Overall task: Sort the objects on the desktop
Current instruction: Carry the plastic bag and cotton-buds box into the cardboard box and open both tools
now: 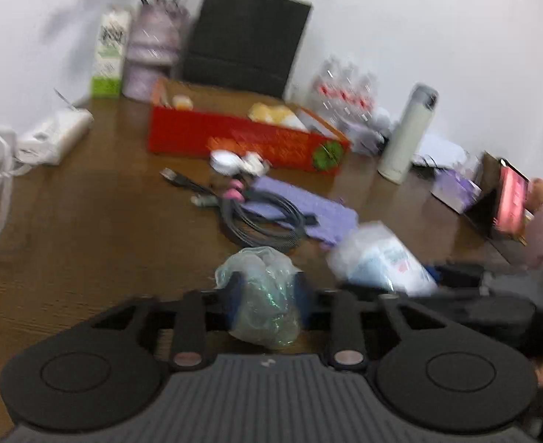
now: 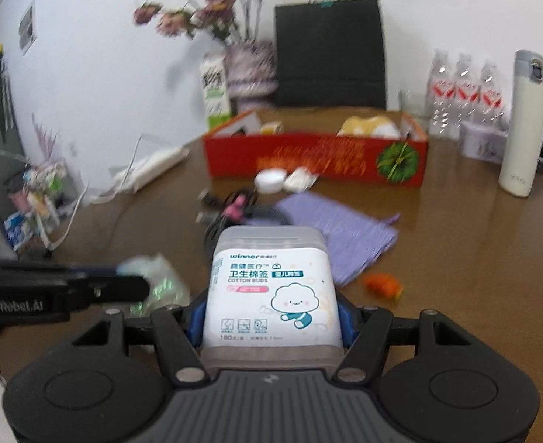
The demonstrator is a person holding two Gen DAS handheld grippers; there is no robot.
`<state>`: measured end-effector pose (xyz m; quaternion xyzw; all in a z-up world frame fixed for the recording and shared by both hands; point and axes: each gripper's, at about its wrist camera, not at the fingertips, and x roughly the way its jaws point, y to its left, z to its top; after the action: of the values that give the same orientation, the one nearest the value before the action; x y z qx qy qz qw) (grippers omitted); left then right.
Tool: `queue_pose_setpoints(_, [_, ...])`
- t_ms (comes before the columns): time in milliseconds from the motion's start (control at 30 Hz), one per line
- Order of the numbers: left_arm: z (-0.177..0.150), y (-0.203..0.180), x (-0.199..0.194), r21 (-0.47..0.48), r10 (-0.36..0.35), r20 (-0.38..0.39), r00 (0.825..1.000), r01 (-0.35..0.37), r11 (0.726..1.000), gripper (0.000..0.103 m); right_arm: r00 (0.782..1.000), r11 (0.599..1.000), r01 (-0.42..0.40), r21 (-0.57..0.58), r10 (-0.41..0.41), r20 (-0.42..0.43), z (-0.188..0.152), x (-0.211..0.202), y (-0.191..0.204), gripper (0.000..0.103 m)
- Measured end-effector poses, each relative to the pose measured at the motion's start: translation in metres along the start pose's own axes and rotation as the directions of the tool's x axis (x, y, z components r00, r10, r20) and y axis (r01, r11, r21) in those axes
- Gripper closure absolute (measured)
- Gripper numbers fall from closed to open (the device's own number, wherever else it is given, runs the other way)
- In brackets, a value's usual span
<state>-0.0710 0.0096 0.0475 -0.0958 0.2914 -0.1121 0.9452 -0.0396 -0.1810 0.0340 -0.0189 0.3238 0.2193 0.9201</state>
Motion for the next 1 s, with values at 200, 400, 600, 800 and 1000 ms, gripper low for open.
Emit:
queue_pose_setpoints(200, [-0.012, -0.018, -0.003, 0.162, 0.051, 0.037, 0.998, -0.056, 0.985, 0.025, 0.999, 0.999, 0.039, -0.029, -0.039, -0.001, -0.008, -0.013, 0.006, 0.037])
queue_pose_setpoints(400, [-0.001, -0.013, 0.015, 0.11, 0.088, 0.019, 0.996, -0.09, 0.99, 0.025, 0.998, 0.998, 0.045, -0.047, -0.047, -0.036, 0.0, -0.004, 0.002, 0.035])
queue_pose_setpoints(600, [0.013, 0.007, 0.037, 0.026, 0.061, -0.076, 0.995, -0.059, 0.998, 0.1, 0.997, 0.999, 0.023, -0.039, -0.026, -0.069, 0.001, 0.008, 0.001, 0.039])
queue_pose_setpoints(800, [0.054, 0.016, 0.007, -0.003, 0.018, 0.095, 0.995, -0.017, 1.0, 0.1, 0.993, 0.998, 0.065, -0.004, -0.064, 0.095, 0.047, -0.015, -0.021, 0.039])
queue_pose_setpoints(1000, [0.145, 0.027, 0.022, 0.076, 0.013, 0.128, 0.992, -0.022, 0.997, 0.1, 0.974, 0.993, 0.096, 0.074, -0.109, 0.201, 0.12, -0.001, -0.057, 0.039])
